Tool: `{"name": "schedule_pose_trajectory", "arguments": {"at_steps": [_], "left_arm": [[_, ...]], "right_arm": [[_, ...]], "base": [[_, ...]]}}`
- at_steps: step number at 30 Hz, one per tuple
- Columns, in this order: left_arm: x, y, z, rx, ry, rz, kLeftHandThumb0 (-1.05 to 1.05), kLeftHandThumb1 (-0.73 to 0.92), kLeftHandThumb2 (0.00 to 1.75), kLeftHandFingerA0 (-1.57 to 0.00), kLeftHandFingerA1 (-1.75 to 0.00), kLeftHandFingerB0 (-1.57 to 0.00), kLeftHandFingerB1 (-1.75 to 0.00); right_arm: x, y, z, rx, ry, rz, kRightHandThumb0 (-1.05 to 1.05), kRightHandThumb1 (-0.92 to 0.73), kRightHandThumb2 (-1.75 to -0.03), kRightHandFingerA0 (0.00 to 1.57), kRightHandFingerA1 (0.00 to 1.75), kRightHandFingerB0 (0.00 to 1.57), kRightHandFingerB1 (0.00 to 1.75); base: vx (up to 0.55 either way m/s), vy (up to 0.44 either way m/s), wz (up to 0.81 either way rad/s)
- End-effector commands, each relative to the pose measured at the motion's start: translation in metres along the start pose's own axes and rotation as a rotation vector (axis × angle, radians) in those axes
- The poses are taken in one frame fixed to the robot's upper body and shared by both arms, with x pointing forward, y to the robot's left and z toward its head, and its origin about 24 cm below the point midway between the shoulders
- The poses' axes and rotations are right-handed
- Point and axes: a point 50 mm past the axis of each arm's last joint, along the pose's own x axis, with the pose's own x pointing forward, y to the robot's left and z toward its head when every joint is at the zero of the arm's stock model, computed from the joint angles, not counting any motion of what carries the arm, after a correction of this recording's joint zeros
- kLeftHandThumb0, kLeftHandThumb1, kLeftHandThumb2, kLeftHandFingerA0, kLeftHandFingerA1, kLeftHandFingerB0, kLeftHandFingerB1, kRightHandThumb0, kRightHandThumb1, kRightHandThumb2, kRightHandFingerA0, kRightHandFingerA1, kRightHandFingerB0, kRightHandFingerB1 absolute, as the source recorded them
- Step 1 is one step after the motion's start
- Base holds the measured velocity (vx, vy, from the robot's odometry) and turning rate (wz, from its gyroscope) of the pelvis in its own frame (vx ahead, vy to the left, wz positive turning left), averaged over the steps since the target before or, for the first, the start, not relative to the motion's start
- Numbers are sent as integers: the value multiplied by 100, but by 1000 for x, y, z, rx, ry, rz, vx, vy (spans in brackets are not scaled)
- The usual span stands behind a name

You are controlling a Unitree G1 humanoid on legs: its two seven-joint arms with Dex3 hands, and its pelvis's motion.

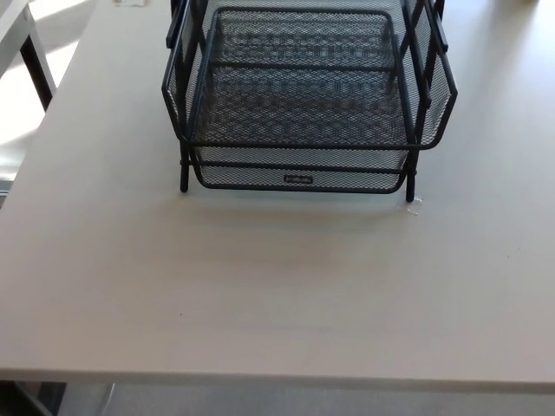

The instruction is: The robot uses its right hand to grab the drawer kept on the middle of the desk and pull it out towards the robot

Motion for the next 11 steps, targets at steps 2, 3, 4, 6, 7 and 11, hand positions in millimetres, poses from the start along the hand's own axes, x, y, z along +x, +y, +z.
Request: {"name": "schedule_pose_trajectory", "arguments": {"at_steps": [2,3,4,6,7,11], "left_arm": [[-2,1,0,2,7,-7,-37,72,60,-53,-97,-52,-71],[-2,1,-1,-19,15,4,-37,72,61,-55,-95,-54,-68],[-2,1,0,-8,15,1,-32,72,61,-53,-86,-53,-64],[-2,0,0,16,5,-6,-33,72,61,-53,-87,-50,-61],[-3,0,1,21,2,-4,-35,72,61,-52,-88,-51,-64],[-4,1,2,-42,19,2,-31,70,60,-56,-89,-56,-68]], "right_arm": [[0,-6,-6,3,24,0,-64,-76,-63,27,38,43,33],[0,-6,-6,3,24,0,-64,-76,-63,27,38,43,33],[6,4,-15,96,171,115,-71,-87,-67,19,41,21,31],[9,4,-11,125,203,139,-71,-89,-67,14,43,20,34],[2,-4,-6,34,109,-20,-71,-78,-64,21,42,25,35],[-4,-7,-2,-1,66,-87,-71,-78,-64,21,42,25,35]], "base": [[0,0,0],[0,0,0],[0,0,0],[0,0,0],[0,0,0],[0,0,0]]}}
